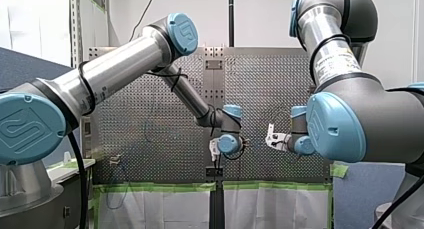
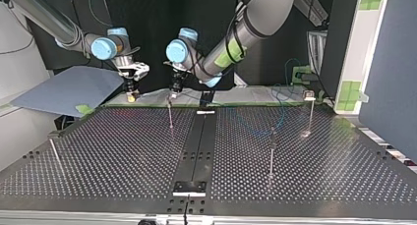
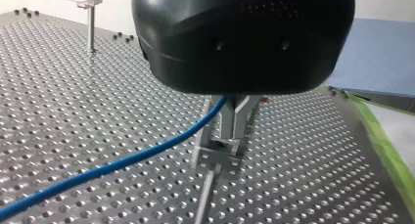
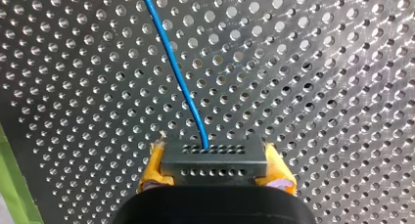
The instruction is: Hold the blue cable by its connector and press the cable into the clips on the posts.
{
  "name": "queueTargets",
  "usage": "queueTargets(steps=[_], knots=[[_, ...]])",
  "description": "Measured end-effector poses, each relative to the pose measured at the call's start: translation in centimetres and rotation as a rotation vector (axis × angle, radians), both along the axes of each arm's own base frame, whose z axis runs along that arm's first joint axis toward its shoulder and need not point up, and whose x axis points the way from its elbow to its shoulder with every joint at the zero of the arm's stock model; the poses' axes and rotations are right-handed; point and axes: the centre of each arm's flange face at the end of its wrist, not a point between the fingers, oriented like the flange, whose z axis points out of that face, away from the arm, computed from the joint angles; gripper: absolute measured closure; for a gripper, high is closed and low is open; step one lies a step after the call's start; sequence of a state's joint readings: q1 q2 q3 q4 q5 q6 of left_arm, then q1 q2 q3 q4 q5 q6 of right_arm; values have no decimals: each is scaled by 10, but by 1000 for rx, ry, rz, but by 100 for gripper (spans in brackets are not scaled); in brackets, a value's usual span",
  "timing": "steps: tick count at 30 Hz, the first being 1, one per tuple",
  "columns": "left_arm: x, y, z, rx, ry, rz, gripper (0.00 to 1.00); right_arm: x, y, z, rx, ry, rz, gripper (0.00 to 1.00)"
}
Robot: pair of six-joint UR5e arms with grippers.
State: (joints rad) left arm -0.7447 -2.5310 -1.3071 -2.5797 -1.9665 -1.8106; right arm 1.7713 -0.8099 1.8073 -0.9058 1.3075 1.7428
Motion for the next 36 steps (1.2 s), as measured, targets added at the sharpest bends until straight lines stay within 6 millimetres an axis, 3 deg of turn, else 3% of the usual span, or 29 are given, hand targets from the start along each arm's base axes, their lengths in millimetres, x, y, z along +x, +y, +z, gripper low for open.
queueTargets(steps=[10,20,36], knots=[[15,-8,-2,-2,0,1,100,-3,-8,3,-8,-4,-6,100],[23,-2,-2,-2,-1,11,100,-5,-15,-8,19,10,-11,100],[36,7,-2,-13,0,11,100,-3,-29,0,5,14,-11,100]])
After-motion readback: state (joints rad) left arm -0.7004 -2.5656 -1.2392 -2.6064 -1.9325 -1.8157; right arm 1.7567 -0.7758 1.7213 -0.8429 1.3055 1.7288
